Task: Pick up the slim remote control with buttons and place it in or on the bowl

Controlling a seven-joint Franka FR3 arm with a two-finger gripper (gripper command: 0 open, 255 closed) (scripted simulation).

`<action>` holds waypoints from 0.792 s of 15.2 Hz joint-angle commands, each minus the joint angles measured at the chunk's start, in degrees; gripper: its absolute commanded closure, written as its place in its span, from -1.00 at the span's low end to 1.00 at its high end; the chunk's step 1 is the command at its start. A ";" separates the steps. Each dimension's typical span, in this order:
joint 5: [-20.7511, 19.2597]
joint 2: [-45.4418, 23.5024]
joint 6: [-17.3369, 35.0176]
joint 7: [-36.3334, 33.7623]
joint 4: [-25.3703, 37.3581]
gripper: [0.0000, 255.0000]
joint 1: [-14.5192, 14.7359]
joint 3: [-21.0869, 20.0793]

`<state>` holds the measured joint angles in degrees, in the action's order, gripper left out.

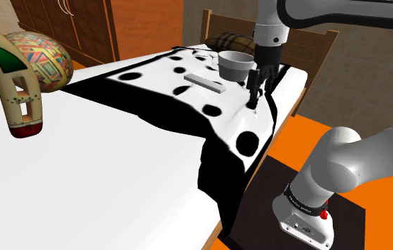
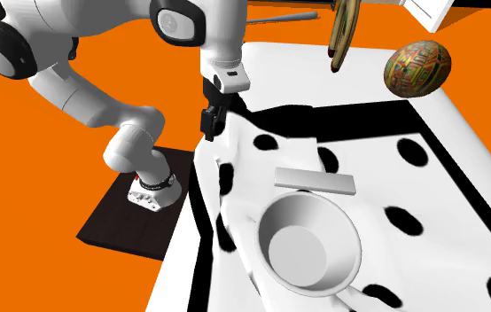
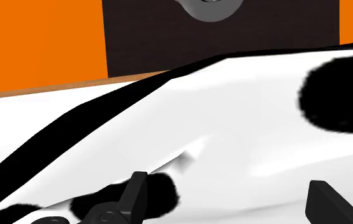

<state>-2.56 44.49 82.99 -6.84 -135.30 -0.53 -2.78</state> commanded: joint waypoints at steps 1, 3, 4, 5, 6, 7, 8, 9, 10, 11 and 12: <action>0.00 0.00 0.00 0.00 0.00 -1.00 0.00 0.00; -0.34 -3.79 3.04 0.45 1.49 -1.00 -0.38 0.67; -0.48 -5.71 4.48 0.68 2.34 -1.00 -0.56 0.99; -0.59 -7.65 5.86 0.91 3.27 -1.00 -0.73 1.31; -0.69 -9.60 7.17 1.14 4.26 -1.00 -0.88 1.63; -0.76 -11.55 8.43 1.37 5.33 -1.00 -1.02 1.94; -0.81 -13.52 9.62 1.60 6.47 -1.00 -1.15 2.24; -0.83 -15.49 10.75 1.84 7.67 -1.00 -1.29 2.53; -0.83 -17.46 11.81 2.09 8.95 -1.00 -1.41 2.82; -0.81 -19.44 12.81 2.34 10.29 -1.00 -1.53 3.10; -0.77 -21.42 13.74 2.59 11.71 -1.00 -1.64 3.38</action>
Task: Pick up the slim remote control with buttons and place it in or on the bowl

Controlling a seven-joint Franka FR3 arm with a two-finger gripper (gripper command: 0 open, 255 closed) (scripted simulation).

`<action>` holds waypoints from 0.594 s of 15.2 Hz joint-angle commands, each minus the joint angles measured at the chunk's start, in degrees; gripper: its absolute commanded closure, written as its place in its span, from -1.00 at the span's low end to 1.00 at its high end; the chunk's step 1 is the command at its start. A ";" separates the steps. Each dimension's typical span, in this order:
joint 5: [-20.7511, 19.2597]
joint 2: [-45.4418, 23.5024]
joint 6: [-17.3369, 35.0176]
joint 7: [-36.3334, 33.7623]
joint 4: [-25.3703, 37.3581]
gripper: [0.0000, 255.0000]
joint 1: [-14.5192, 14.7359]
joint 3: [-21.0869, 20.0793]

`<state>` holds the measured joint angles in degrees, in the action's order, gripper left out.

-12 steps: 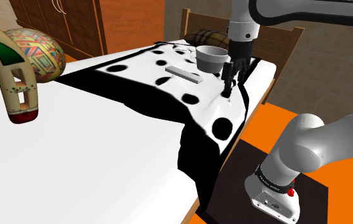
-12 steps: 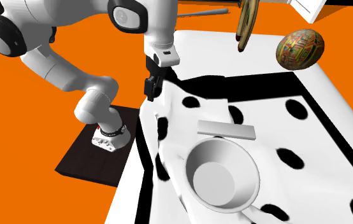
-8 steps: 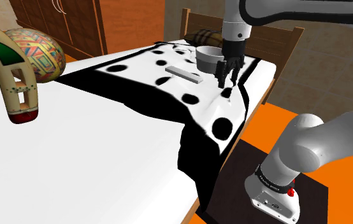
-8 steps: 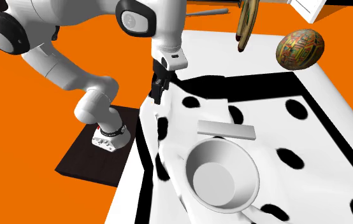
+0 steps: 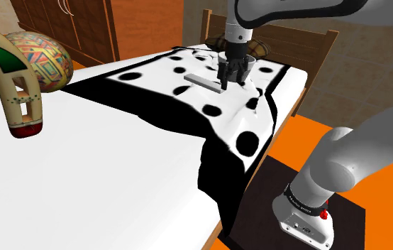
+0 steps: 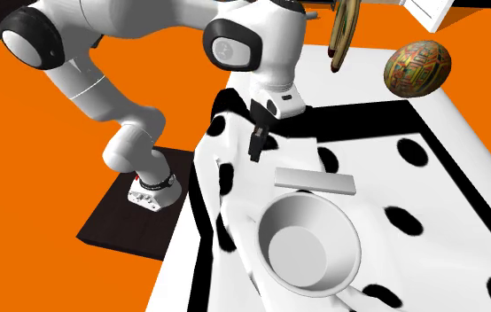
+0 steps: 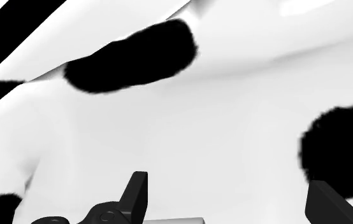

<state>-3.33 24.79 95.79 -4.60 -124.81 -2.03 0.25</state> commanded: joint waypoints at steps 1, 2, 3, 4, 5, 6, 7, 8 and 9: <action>0.07 -3.71 1.80 0.62 2.70 -1.00 -0.25 0.61; 0.17 -5.70 2.60 0.89 4.25 -1.00 -0.35 0.87; 0.29 -7.69 3.33 1.16 5.87 -1.00 -0.45 1.13; 0.43 -9.69 3.99 1.45 7.56 -1.00 -0.55 1.37; 0.60 -11.69 4.58 1.73 9.33 -1.00 -0.65 1.61; 0.80 -13.71 5.11 2.03 11.16 -1.00 -0.74 1.85; 1.01 -15.72 5.56 2.33 13.08 -1.00 -0.84 2.08; 1.25 -17.76 5.94 2.63 15.07 -1.00 -0.95 2.29; 1.52 -19.80 6.25 2.94 17.15 -1.00 -1.07 2.49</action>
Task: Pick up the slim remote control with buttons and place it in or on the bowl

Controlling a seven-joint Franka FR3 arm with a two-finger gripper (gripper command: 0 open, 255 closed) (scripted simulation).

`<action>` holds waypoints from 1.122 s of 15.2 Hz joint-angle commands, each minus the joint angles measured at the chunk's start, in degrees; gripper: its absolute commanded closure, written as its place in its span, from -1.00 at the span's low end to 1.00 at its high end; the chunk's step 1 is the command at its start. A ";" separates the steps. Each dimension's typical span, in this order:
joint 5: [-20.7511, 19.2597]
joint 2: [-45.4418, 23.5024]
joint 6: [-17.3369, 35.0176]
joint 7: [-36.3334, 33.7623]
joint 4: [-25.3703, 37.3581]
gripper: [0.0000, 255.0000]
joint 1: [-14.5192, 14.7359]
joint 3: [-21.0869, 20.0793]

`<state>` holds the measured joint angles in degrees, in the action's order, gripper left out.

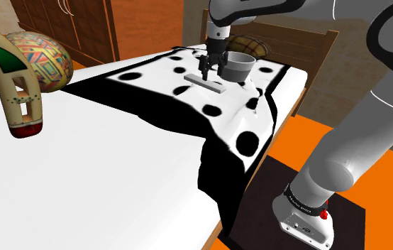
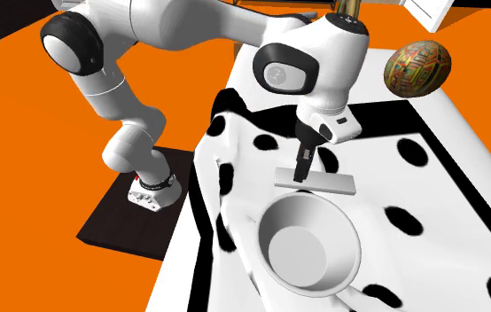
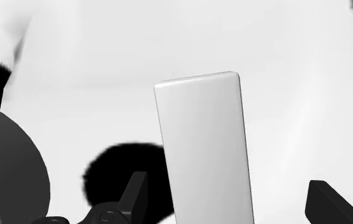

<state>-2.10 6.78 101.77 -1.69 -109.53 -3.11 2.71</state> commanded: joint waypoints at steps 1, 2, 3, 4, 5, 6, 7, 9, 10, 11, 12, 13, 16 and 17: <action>0.57 -3.84 0.51 0.33 4.03 -1.00 -0.11 0.23; 0.87 -5.92 0.67 0.64 6.29 -1.00 -0.24 0.41; 0.87 -5.92 0.67 0.64 6.29 -1.00 -0.25 0.40; 0.87 -5.93 1.44 0.64 5.53 -1.00 -0.26 0.40; 0.87 -5.94 2.21 0.64 4.77 -1.00 -0.27 0.41; 0.87 -5.99 2.97 0.64 4.06 -1.00 -0.27 0.42; 0.87 -6.04 3.73 0.64 3.35 -1.00 -0.28 0.43; 0.86 -6.18 5.25 0.63 1.97 -1.00 -0.30 0.44; 0.86 -6.32 6.44 0.64 0.92 -1.00 -0.31 0.46; 0.86 -6.30 6.44 0.63 0.91 -1.00 -0.31 0.46; 0.86 -6.31 6.44 0.63 0.92 -1.00 -0.31 0.46; 0.86 -6.32 6.44 0.63 0.92 -1.00 -0.31 0.46; 0.86 -6.32 6.44 0.64 0.92 -1.00 -0.31 0.46; 0.86 -6.32 6.44 0.64 0.92 -1.00 -0.31 0.46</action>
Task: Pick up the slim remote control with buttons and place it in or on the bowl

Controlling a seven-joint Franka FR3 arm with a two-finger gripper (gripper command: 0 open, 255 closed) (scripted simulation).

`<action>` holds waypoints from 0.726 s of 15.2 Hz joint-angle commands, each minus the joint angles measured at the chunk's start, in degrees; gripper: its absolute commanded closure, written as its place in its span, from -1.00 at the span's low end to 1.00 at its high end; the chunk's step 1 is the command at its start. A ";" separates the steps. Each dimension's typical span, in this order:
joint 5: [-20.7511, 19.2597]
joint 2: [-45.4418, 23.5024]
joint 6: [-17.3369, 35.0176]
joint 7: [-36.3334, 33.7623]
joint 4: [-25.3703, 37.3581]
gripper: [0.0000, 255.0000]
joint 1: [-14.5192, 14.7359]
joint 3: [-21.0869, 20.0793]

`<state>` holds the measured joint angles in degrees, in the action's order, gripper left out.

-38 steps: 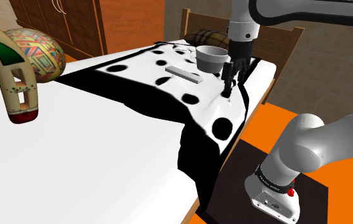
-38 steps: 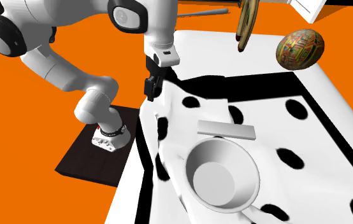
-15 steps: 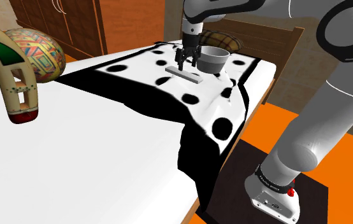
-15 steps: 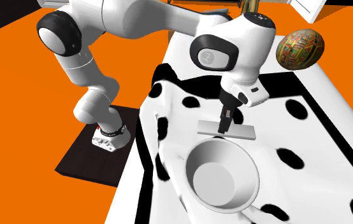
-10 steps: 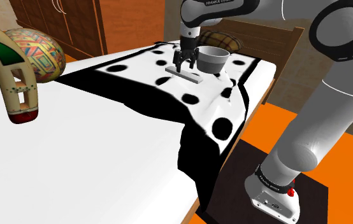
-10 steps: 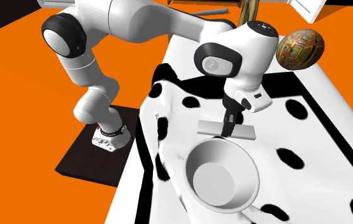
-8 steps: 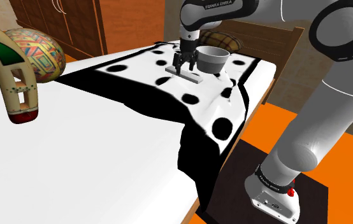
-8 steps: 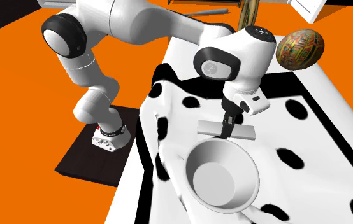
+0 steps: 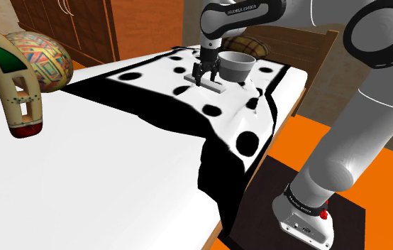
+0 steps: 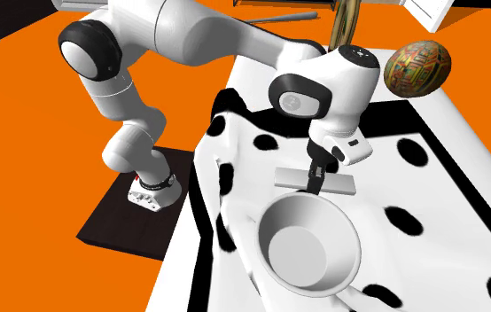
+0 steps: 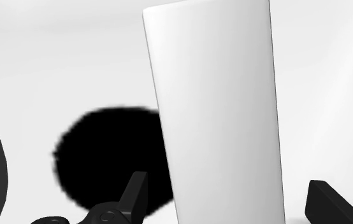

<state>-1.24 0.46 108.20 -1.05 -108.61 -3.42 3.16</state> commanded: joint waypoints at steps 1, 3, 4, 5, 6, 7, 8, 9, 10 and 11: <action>0.00 0.00 0.00 0.00 0.00 -1.00 0.00 0.00; 0.00 0.00 0.00 0.00 0.00 1.00 0.00 0.00; 0.00 0.00 -0.02 0.01 0.02 1.00 -0.01 0.01; 0.00 0.00 -0.01 0.01 0.02 1.00 -0.01 0.01; 0.00 0.00 -0.01 0.02 0.01 1.00 -0.01 0.01; 0.00 0.00 -0.01 0.01 0.01 1.00 -0.01 0.01; 0.00 0.01 -0.02 0.03 0.01 1.00 -0.01 0.01; 0.00 0.00 -0.02 0.02 0.02 1.00 -0.01 0.01; 0.00 0.01 -0.01 0.02 0.00 1.00 -0.01 0.01; 0.00 0.00 0.01 0.00 0.00 1.00 0.00 0.00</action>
<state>-1.24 0.50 108.18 -1.02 -108.58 -3.42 3.17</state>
